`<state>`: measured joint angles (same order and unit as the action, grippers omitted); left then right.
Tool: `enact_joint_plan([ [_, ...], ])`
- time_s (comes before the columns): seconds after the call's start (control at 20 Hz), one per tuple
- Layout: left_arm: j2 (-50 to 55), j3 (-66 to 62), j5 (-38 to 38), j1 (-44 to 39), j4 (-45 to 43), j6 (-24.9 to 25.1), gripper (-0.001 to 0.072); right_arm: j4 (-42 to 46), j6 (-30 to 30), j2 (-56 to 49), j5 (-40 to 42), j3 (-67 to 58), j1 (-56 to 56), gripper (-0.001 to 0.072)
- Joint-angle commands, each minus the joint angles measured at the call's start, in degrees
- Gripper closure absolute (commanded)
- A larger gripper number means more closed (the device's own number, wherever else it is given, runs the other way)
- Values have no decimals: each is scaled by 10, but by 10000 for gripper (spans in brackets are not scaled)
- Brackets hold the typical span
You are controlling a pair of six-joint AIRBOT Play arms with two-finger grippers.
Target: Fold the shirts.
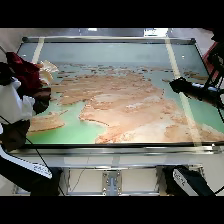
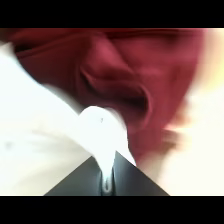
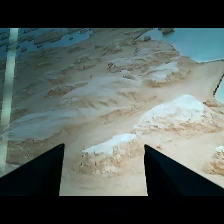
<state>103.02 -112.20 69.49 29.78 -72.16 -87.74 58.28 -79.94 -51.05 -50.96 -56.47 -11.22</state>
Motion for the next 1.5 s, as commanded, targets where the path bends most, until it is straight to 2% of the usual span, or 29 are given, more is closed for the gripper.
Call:
enact_joint_plan([
  [0.0, -44, -50, 32, -49, 224, 94, 695, 0, 0, 0, 3, 0, 0, 159],
  [0.1, -83, -54, 30, -103, 302, 134, 695, 1, 3, 0, 4, 0, 0, 159],
  [0.3, -139, -54, 23, -242, 407, 178, 695, 18, 5, 0, 8, 0, 0, 159],
  [0.55, -158, -54, -45, -400, 552, 223, 695, 67, 5, 0, 8, 0, 0, 159],
  [0.7, -158, -54, -54, -448, 567, 233, 695, 113, 5, 0, 8, 0, 0, 159],
  [0.8, -158, -54, -52, -460, 526, 232, 695, 143, 5, 0, 8, 0, 0, 158],
  [1.05, -147, 9, -15, -493, 260, 143, 694, 175, 5, 0, 8, 0, 0, 159],
  [1.2, -116, 46, 7, -494, 196, 119, 694, 179, 5, 0, 7, 0, 0, 158],
  [1.45, -56, 53, 30, -494, 40, 36, 694, 91, 20, 0, 6, 40, 3, 158],
])
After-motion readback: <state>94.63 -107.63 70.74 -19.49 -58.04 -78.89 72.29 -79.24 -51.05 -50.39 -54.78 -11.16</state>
